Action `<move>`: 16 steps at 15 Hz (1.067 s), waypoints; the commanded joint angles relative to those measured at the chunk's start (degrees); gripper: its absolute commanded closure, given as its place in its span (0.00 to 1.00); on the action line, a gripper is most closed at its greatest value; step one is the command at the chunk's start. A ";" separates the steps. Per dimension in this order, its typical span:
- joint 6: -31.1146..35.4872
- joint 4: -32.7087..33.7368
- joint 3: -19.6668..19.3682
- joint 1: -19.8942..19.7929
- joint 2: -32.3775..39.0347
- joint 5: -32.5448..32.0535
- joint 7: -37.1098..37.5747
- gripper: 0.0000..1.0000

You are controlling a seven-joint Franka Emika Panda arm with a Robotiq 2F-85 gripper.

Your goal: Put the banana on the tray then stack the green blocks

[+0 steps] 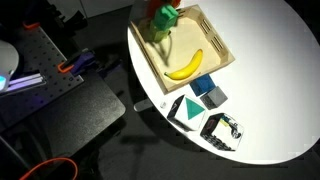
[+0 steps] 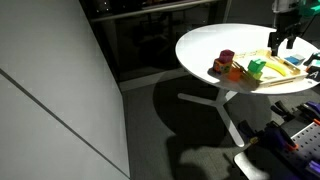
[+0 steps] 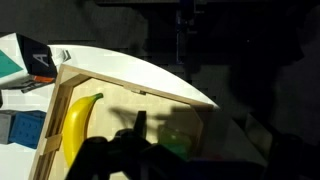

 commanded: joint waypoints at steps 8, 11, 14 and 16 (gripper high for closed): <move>6.49 -10.82 1.01 0.31 -15.87 0.85 3.84 0.00; 6.05 -9.56 0.89 0.18 -14.17 0.59 3.09 0.00; 6.15 -10.04 0.91 0.18 -14.57 0.60 3.23 0.00; 6.15 -10.03 0.91 0.18 -14.19 0.60 3.23 0.00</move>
